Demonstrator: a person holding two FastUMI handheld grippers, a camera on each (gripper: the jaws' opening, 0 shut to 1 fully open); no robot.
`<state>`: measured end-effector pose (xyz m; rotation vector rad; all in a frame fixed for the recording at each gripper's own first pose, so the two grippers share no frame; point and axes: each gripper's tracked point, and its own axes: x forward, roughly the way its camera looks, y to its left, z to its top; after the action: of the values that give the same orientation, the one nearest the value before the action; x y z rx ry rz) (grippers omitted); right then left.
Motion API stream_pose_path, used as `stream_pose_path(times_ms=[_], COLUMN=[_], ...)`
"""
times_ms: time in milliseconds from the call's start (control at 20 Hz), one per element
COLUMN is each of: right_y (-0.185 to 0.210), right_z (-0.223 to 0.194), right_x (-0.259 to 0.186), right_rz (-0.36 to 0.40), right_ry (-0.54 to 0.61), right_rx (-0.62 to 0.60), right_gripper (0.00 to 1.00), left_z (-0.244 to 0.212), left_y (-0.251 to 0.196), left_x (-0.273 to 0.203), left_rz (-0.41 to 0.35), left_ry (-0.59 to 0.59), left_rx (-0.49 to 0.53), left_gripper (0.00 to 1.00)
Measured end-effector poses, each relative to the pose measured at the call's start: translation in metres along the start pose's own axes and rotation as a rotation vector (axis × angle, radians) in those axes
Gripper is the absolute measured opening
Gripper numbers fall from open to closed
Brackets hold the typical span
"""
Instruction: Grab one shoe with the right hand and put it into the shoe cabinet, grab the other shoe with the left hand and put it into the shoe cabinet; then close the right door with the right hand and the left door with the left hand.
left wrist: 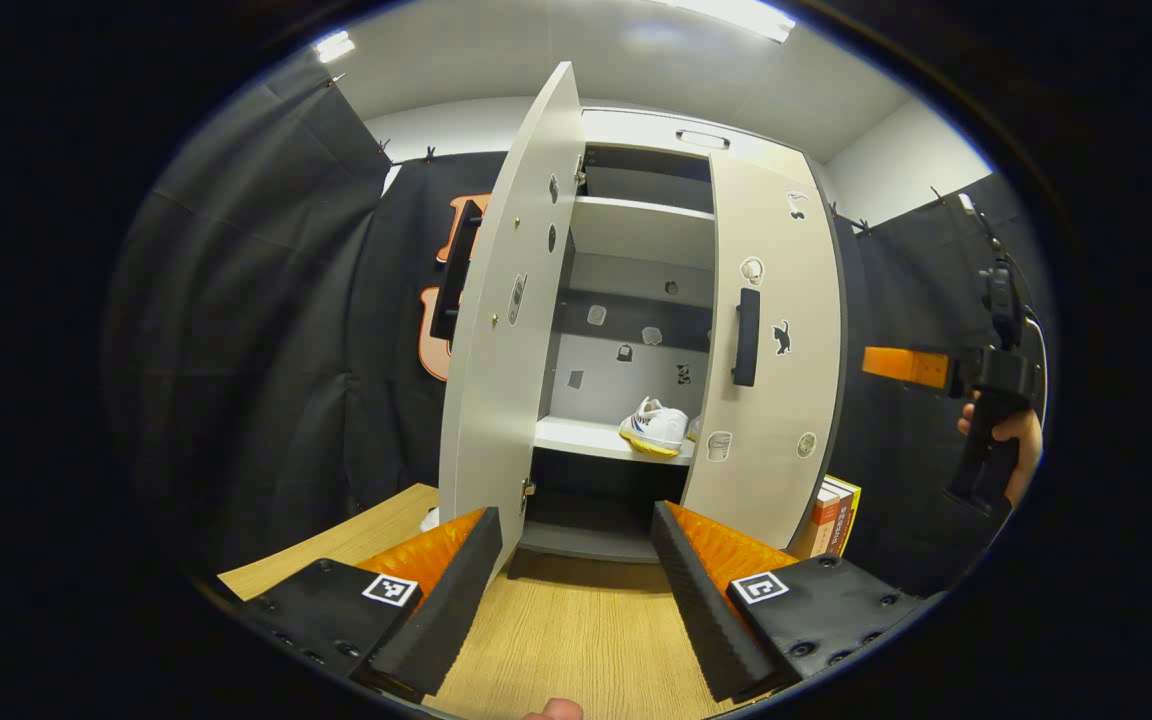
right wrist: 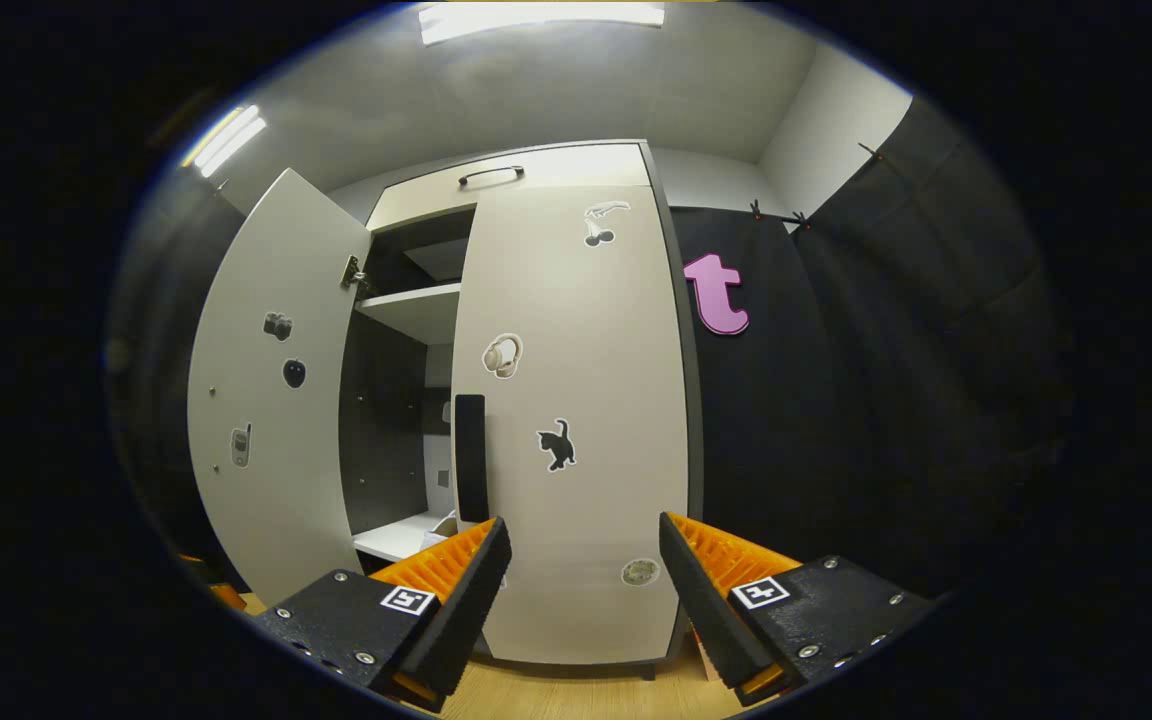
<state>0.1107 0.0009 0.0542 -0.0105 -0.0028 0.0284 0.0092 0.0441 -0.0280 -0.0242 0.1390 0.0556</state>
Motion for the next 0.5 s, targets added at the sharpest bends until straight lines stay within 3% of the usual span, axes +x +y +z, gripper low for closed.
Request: stream_pose_path(times_ms=[300, 500], right_y=[-0.019, -0.021], right_z=[-0.038, -0.059], right_x=[-0.059, -0.083], right_rz=[-0.062, -0.075], right_ry=[0.050, 0.070], right_rx=[-0.025, -0.050], right_gripper=[0.92, 0.92], left_z=[0.009, 0.041], left_y=[-0.009, 0.013], left_x=[0.003, 0.004], left_rz=[-0.016, 0.026], left_ry=[-0.002, -0.007], left_rx=[-0.007, -0.052], left_gripper=[0.98, 0.98])
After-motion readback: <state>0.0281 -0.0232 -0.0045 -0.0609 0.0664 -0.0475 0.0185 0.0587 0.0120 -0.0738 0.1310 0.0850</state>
